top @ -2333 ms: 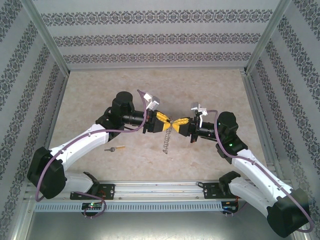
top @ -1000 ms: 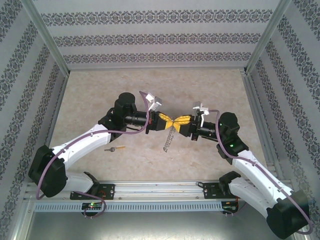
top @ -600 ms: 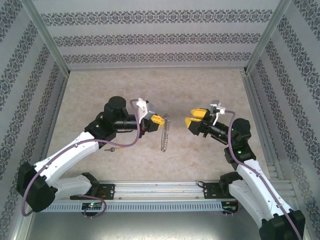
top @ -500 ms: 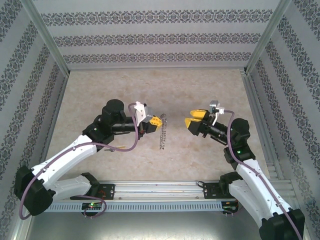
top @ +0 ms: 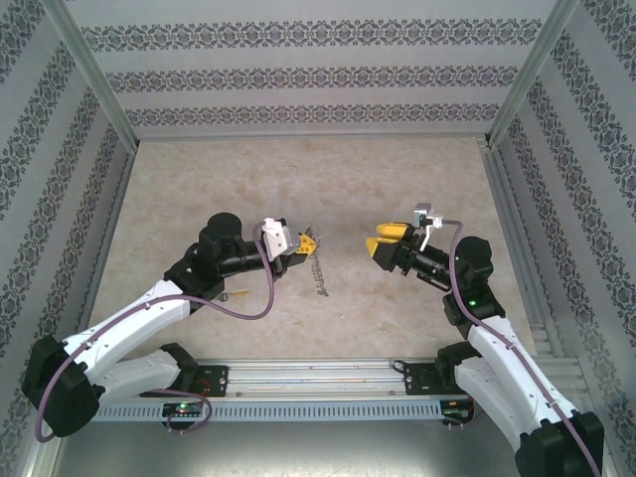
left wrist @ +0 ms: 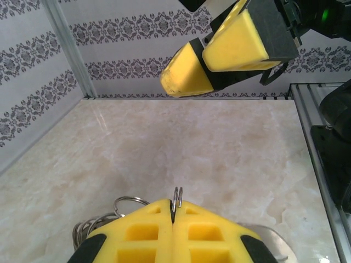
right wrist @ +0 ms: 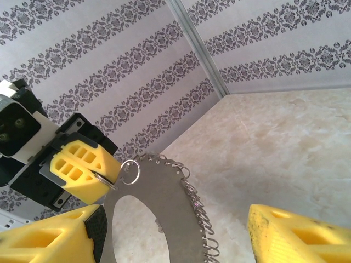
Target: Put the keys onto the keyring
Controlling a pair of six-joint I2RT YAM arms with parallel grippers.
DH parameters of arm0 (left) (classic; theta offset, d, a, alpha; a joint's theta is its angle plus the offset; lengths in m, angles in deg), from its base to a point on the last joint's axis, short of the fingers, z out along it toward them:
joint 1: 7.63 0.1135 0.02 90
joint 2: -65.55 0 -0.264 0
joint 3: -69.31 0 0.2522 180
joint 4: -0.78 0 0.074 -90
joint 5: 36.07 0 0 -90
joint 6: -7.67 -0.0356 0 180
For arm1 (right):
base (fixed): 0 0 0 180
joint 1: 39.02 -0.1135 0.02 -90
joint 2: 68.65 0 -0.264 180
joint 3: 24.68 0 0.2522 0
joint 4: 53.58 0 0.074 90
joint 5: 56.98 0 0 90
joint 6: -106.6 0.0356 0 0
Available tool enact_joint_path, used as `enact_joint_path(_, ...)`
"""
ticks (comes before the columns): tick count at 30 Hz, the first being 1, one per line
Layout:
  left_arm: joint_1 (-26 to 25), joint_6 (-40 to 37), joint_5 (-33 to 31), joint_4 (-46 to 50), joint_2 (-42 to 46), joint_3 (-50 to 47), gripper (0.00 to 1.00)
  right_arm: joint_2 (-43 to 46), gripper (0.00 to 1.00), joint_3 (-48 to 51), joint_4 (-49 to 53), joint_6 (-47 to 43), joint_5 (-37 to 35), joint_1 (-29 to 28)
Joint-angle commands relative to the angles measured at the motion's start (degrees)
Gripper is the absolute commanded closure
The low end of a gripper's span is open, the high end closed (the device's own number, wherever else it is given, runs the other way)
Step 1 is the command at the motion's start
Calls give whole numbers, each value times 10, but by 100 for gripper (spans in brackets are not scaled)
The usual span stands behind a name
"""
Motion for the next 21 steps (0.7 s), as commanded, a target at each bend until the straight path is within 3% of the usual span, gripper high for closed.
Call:
enact_joint_path(1,-9,-17,1,-50,14,3,100,0,31,3,-21,3,9,-4)
enact_joint_path(15,-10,-3,34,-21,7,23,100,-17,31,-7,-34,-4,29,-18)
enact_joint_path(21,-10,10,95,74,-10,80,100,-42,32,-32,-33,-24,62,-52)
